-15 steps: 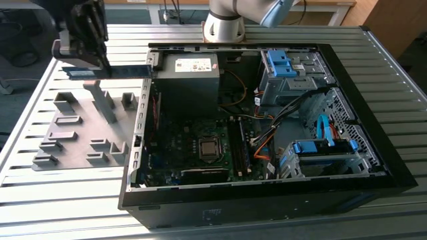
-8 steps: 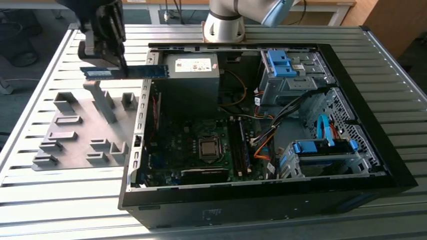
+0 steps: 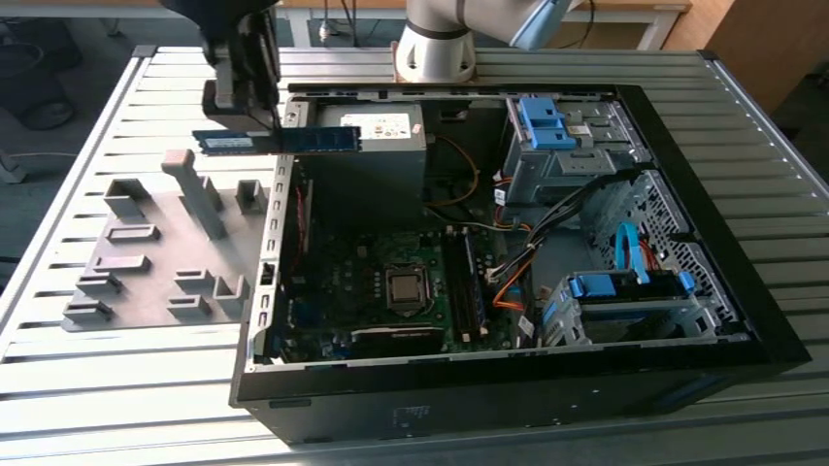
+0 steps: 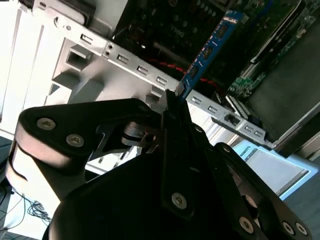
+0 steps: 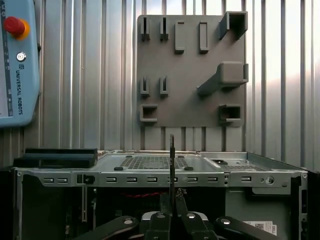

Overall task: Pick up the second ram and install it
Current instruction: 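Pick up the second ram and move it above second insertion slot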

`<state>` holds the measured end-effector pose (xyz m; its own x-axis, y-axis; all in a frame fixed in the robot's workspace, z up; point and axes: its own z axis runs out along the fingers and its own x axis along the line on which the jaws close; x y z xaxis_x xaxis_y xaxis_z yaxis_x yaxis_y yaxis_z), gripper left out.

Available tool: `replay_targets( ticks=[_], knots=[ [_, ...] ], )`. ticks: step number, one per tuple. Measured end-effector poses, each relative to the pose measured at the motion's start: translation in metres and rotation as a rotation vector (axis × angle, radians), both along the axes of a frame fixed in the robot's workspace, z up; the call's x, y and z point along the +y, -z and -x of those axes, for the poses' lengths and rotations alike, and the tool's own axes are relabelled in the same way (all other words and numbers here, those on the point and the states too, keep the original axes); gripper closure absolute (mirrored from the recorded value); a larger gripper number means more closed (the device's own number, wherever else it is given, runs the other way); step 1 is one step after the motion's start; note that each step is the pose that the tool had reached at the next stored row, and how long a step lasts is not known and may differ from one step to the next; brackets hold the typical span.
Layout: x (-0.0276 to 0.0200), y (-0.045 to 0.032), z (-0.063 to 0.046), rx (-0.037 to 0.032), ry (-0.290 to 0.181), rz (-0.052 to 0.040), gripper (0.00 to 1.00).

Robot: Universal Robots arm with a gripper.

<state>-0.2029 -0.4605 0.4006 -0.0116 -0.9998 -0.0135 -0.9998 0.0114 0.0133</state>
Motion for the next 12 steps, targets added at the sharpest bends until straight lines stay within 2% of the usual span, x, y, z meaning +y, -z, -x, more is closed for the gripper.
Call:
replay_targets(
  ticks=[12],
  knots=[
    [0.0, 0.0029, -0.036, 0.0001, 0.0, 0.0001, 0.86]
  ],
)
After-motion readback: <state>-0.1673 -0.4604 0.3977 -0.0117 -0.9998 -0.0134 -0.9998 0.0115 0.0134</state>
